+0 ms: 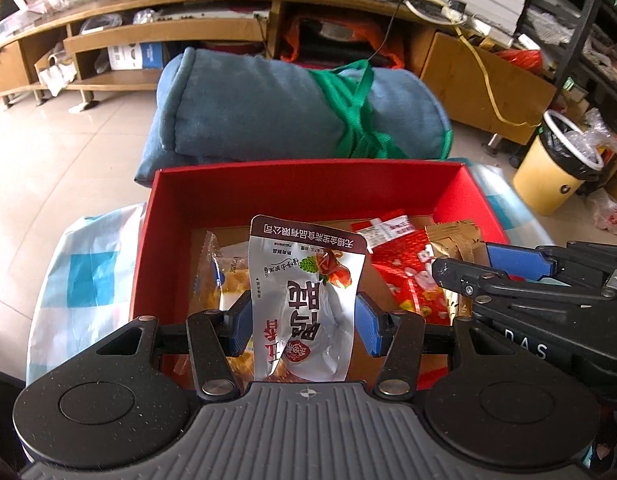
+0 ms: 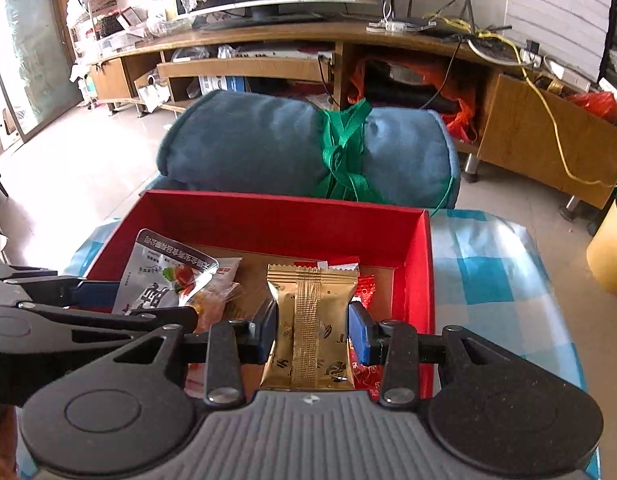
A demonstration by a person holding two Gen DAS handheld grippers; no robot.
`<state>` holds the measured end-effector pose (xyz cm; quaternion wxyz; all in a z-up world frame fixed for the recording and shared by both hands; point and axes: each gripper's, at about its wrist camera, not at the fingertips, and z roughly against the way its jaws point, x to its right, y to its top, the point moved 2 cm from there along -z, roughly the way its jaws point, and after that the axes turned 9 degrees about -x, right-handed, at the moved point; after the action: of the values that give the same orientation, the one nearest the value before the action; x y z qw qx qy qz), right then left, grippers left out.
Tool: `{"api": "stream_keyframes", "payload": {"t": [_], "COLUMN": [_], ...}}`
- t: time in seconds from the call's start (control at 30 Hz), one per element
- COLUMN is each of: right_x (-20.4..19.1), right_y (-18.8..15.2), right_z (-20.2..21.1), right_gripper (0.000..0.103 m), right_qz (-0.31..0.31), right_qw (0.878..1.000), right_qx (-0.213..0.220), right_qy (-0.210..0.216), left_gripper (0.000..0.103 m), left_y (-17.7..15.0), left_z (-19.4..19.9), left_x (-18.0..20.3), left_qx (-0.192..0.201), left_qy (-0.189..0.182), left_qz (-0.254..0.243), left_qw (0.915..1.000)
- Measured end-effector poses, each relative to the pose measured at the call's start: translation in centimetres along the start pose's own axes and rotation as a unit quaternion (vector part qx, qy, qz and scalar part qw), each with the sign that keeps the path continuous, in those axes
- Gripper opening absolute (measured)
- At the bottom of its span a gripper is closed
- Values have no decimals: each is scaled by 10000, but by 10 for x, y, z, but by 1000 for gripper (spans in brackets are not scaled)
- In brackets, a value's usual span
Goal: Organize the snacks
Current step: 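Carry the white pouch and gold cake with both tools over the red box, then open both tools to drop the pouch and gold cake into the box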
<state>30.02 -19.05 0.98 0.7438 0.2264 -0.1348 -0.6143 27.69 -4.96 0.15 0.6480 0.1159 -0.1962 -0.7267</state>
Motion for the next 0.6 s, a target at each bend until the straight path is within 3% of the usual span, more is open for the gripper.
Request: {"api": "stream_keyframes", "payload": {"t": [0.6], "right_x": [6], "right_y": [5], "right_z": [-35], "right_gripper": [35], "right_qz": [-67], "right_qw": [9995], "right_qx": [-262], "right_qy": [-164], "left_gripper": [63], "left_y": [8], "left_z": [-24], "left_x": [5], "left_qx": [-93], "left_qy": [387], "left_qz": [-136], "left_qw": [9991]}}
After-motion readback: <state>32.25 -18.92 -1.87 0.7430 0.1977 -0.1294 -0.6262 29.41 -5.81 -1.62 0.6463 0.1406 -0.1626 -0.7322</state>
